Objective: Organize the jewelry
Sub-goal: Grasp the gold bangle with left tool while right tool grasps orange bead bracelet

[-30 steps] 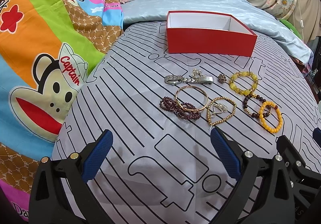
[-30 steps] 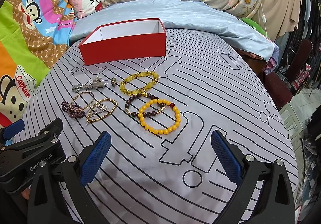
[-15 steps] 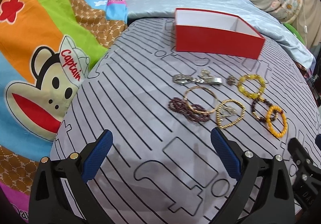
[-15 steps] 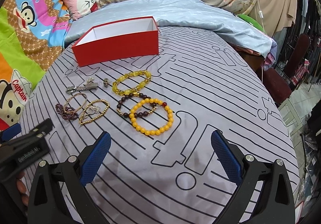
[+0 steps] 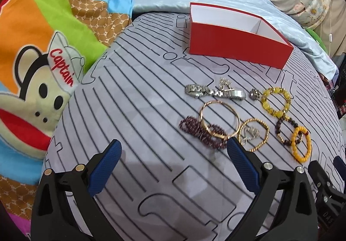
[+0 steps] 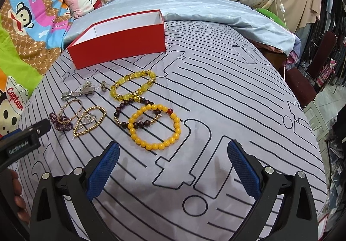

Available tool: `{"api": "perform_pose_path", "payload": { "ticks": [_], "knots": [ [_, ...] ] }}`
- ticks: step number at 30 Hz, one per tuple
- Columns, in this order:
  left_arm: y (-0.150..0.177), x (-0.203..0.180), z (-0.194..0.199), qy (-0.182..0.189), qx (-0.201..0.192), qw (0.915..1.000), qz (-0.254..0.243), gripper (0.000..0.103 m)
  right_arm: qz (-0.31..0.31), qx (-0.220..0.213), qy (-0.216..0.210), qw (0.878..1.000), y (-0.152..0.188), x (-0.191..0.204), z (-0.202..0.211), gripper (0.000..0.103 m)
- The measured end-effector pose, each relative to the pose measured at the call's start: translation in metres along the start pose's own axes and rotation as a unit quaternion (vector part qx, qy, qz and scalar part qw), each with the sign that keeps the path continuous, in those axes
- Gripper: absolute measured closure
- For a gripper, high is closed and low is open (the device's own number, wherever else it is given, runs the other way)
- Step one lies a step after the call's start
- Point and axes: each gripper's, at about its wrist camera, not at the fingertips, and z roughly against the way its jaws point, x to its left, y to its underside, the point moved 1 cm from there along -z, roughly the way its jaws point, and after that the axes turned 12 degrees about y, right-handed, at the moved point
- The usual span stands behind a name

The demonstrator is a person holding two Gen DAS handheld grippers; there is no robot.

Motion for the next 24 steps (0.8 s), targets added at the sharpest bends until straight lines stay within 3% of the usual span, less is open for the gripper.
{"api": "perform_pose_path", "payload": {
  "ticks": [6,15,17,21,24],
  "knots": [
    [-0.011,-0.006,-0.011,0.002,0.001,1.0000,-0.003,0.008,-0.003,0.002,-0.001,1.000,-0.011,-0.004,-0.012,0.009],
    [-0.022,-0.008,-0.027,0.010,0.006,0.9999,-0.006,0.010,-0.003,0.023,-0.010,1.000,-0.019,-0.006,-0.036,0.041],
    [-0.023,-0.008,-0.032,0.014,0.009,0.9998,-0.008,0.016,0.001,0.029,-0.011,1.000,-0.018,-0.004,-0.041,0.051],
    [-0.024,-0.008,-0.043,0.019,0.019,0.9996,-0.009,0.023,0.008,0.026,-0.008,1.000,-0.017,0.000,-0.043,0.057],
    [-0.024,-0.008,-0.051,0.028,0.028,0.9992,-0.010,0.035,0.011,0.023,-0.011,1.000,-0.018,0.002,-0.043,0.065]
  ]
}}
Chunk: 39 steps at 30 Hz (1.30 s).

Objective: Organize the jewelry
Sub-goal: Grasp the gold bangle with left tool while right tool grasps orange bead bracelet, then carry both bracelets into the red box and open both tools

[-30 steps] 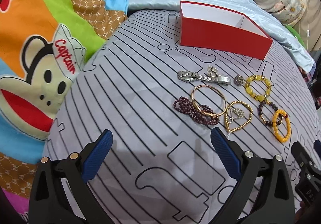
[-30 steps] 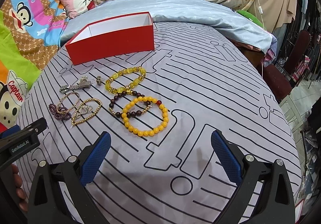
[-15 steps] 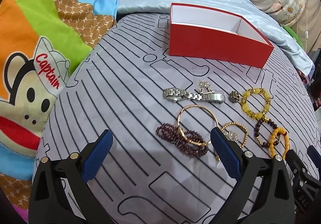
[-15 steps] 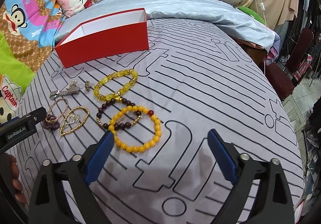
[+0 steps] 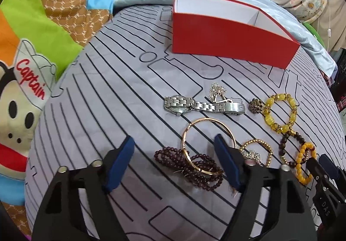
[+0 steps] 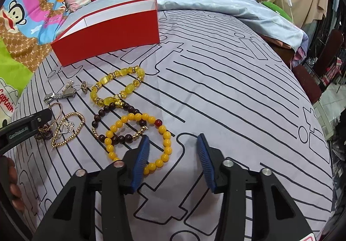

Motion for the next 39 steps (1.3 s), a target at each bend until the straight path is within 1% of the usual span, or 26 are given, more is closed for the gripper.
{"api": "perform_pose_path", "payload": {
  "ticks": [3,6,8,9,11,13,14,17,22,30,39],
  "knots": [
    [-0.001,-0.002,-0.002,0.002,-0.003,1.0000,-0.009,0.039,0.001,-0.001,-0.004,1.000,0.000,0.001,0.000,0.071],
    [-0.003,-0.005,-0.002,0.010,-0.003,0.9999,-0.013,0.047,0.001,0.000,-0.009,1.000,0.000,0.001,0.000,0.076],
    [-0.004,-0.006,-0.001,0.019,-0.002,0.9997,-0.015,0.055,0.000,0.001,-0.013,1.000,0.000,0.000,0.000,0.084],
    [-0.004,-0.007,-0.001,0.022,-0.002,0.9997,-0.015,0.056,-0.001,0.002,-0.016,1.000,-0.001,0.000,0.000,0.086],
    [-0.004,-0.009,0.000,0.030,0.000,0.9994,-0.015,0.070,-0.002,0.004,-0.020,1.000,-0.001,0.000,0.000,0.092],
    [-0.004,-0.009,0.000,0.040,0.002,0.9991,-0.014,0.077,0.000,0.004,-0.024,1.000,-0.001,0.001,0.000,0.096],
    [-0.004,-0.009,0.001,0.042,0.003,0.9990,-0.014,0.083,0.000,0.005,-0.024,1.000,-0.001,0.001,0.000,0.096],
    [-0.003,-0.011,0.002,0.053,0.006,0.9985,-0.011,0.098,-0.001,0.005,-0.028,1.000,0.000,0.001,0.001,0.096],
    [-0.003,-0.014,0.010,0.062,0.000,0.9980,-0.013,0.100,-0.009,-0.001,-0.033,0.999,-0.001,-0.005,0.008,0.096],
    [-0.005,-0.027,0.037,0.087,-0.023,0.9956,-0.026,0.101,-0.018,-0.025,-0.044,0.999,-0.010,-0.013,0.027,0.097],
    [-0.017,-0.038,0.067,0.107,-0.053,0.9922,-0.037,0.101,-0.026,-0.054,-0.071,0.996,-0.025,-0.019,0.052,0.097]
  ]
}}
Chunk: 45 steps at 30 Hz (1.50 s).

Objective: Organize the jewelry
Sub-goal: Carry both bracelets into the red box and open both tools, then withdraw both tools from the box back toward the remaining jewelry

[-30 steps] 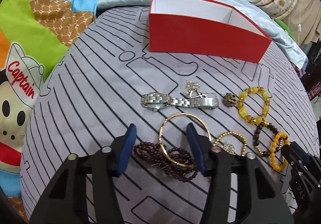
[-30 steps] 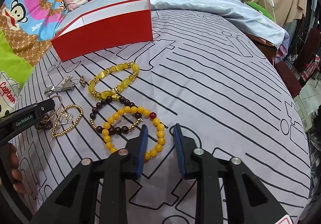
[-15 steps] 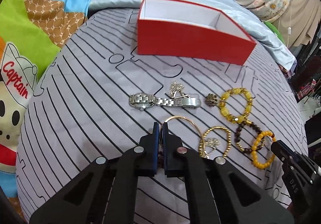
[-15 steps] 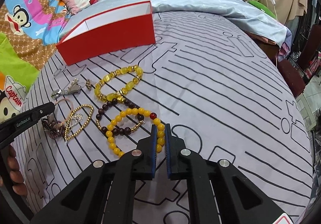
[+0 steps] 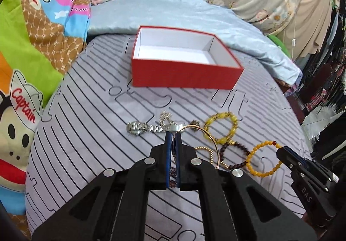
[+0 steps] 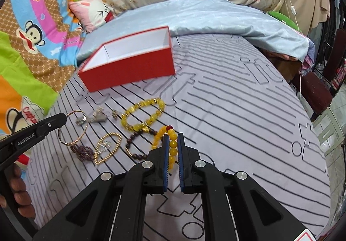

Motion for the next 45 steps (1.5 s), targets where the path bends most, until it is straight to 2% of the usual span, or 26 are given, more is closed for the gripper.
{"api": "perform_pose_path", "payload": {
  "ticks": [6,11,20,25,28,32,35,40,41,42,43,44,45],
  "knots": [
    [-0.021,-0.005,0.006,0.002,-0.016,0.9998,-0.011,0.101,0.006,-0.030,-0.015,0.999,-0.028,0.003,0.011,0.097],
    [-0.053,-0.003,0.005,-0.004,-0.036,0.9991,-0.024,0.100,0.018,-0.053,-0.032,0.998,-0.064,0.012,0.011,0.096],
    [-0.137,0.013,-0.022,-0.031,-0.069,0.9961,-0.045,0.100,0.040,-0.076,-0.075,0.993,-0.165,0.056,-0.023,0.096],
    [-0.180,0.026,-0.060,-0.031,-0.069,0.9962,-0.044,0.100,0.038,-0.047,-0.123,0.991,-0.214,0.083,-0.072,0.096],
    [-0.197,0.035,-0.087,-0.040,-0.062,0.9963,-0.045,0.100,0.027,-0.017,-0.155,0.987,-0.229,0.094,-0.108,0.096],
    [-0.209,0.048,-0.125,-0.046,-0.038,0.9973,-0.042,0.100,0.025,0.023,-0.168,0.985,-0.237,0.106,-0.158,0.096],
    [-0.213,0.055,-0.149,-0.045,-0.022,0.9979,-0.041,0.100,0.026,0.045,-0.160,0.986,-0.236,0.107,-0.184,0.096],
    [-0.216,0.062,-0.170,-0.055,-0.008,0.9975,-0.043,0.099,0.052,0.062,-0.100,0.992,-0.235,0.107,-0.211,0.096],
    [-0.216,0.064,-0.172,-0.056,-0.008,0.9976,-0.041,0.099,0.054,0.057,-0.086,0.993,-0.235,0.105,-0.211,0.092],
    [-0.216,0.066,-0.173,-0.061,-0.008,0.9973,-0.040,0.096,0.060,0.049,-0.066,0.995,-0.234,0.103,-0.210,0.089],
    [-0.216,0.068,-0.173,-0.067,-0.009,0.9970,-0.037,0.083,0.063,0.040,-0.053,0.996,-0.234,0.102,-0.208,0.081],
    [-0.217,0.070,-0.172,-0.068,-0.012,0.9970,-0.034,0.064,0.063,0.029,-0.042,0.997,-0.233,0.099,-0.203,0.072],
    [-0.217,0.071,-0.169,-0.070,-0.018,0.9969,-0.029,0.058,0.061,0.022,-0.037,0.997,-0.233,0.094,-0.200,0.070]
  ]
}}
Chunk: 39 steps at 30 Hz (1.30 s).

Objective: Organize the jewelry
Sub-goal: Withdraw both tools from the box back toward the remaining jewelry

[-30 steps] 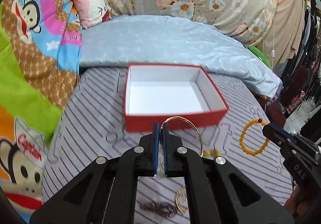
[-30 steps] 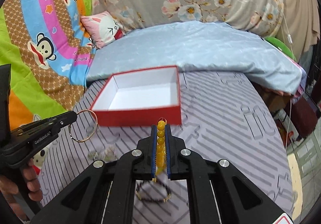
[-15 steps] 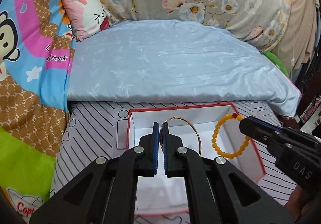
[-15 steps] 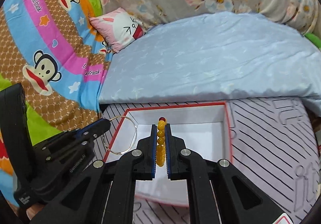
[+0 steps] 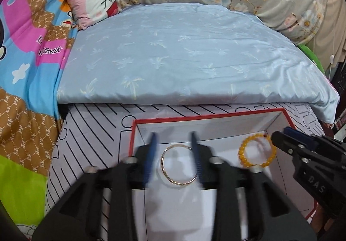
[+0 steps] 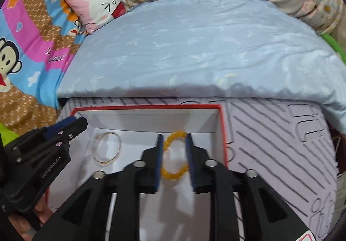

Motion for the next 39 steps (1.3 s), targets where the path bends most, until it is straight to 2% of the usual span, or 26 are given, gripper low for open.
{"api": "perform_pose_path", "payload": {
  "ticks": [1,8,18,23,26,39],
  "knots": [
    [0.001,0.001,0.004,-0.003,-0.007,1.0000,0.003,0.054,0.000,-0.008,0.003,1.000,0.001,-0.002,0.005,0.068],
    [0.019,-0.004,0.043,-0.027,-0.031,0.9991,-0.007,0.049,0.008,-0.056,0.012,0.998,0.023,-0.008,0.061,0.060],
    [0.069,-0.006,0.101,-0.051,-0.042,0.9978,0.000,0.047,0.007,-0.061,0.022,0.998,0.086,-0.012,0.111,0.060],
    [0.099,-0.010,0.118,-0.048,-0.034,0.9982,0.008,0.041,-0.002,-0.050,0.024,0.998,0.118,-0.019,0.127,0.060],
    [0.118,-0.009,0.124,-0.053,-0.025,0.9982,0.009,0.041,-0.011,-0.038,0.023,0.999,0.135,-0.025,0.132,0.060],
    [0.193,-0.013,0.142,-0.031,0.022,0.9988,0.029,0.041,-0.012,0.011,0.037,0.999,0.215,-0.033,0.145,0.060]
  ]
}}
